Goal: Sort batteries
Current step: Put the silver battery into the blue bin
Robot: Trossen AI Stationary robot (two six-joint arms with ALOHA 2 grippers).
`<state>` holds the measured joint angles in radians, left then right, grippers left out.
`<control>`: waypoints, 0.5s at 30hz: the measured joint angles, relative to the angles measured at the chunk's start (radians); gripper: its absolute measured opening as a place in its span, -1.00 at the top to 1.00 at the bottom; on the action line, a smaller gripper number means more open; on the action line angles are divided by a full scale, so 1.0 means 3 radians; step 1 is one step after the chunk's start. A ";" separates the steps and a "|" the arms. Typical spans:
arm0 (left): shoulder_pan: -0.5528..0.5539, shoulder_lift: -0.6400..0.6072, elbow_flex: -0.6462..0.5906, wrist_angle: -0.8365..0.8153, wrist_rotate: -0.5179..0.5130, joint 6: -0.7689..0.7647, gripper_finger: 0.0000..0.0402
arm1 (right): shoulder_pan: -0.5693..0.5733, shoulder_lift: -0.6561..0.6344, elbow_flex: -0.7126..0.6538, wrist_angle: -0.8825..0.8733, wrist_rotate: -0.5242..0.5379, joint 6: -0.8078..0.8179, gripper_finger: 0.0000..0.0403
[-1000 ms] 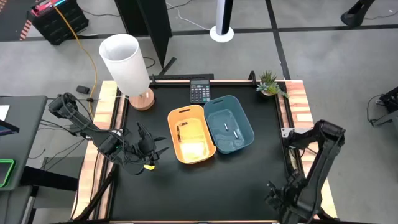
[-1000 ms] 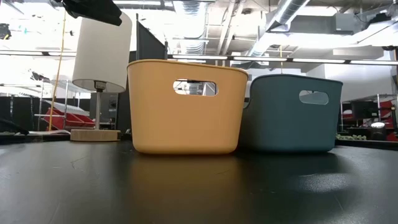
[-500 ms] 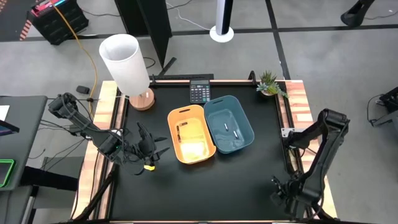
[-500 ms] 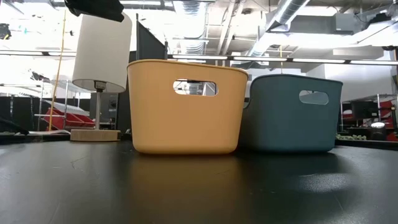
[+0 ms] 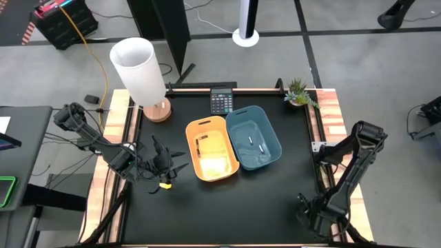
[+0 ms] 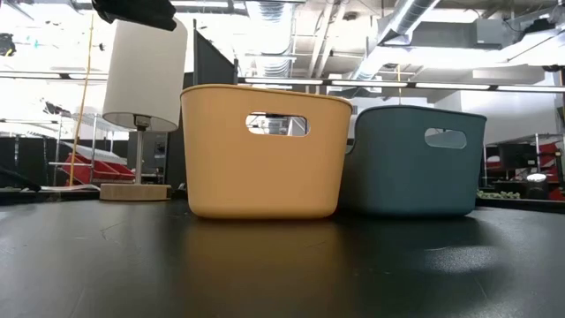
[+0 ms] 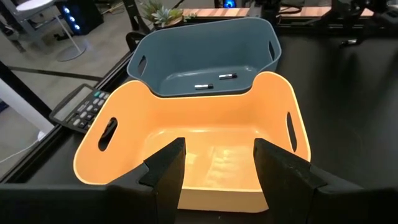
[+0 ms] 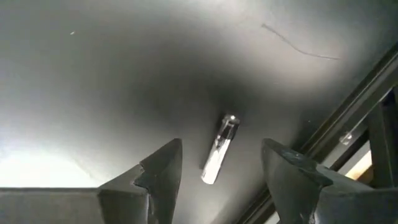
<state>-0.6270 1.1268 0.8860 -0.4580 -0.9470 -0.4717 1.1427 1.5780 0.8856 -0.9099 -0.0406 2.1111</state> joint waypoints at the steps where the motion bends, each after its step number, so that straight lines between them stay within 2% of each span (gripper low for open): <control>1: 0.0000 0.0001 0.0000 0.0002 0.0000 -0.0001 0.08 | 0.0000 0.0000 -0.0014 0.0013 -0.0028 0.0011 -0.15; 9: 0.0000 0.0000 -0.0001 0.0000 0.0000 -0.0004 0.08 | -0.0022 -0.0006 -0.0188 0.0224 -0.0138 0.0022 -0.12; 15: 0.0000 0.0000 0.0000 -0.0001 0.0000 -0.0005 0.08 | -0.0039 -0.0005 -0.0212 0.0256 -0.0212 0.0035 0.04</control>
<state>-0.6270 1.1268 0.8858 -0.4583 -0.9470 -0.4732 1.1309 1.5764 0.8220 -0.8332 -0.1043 2.1215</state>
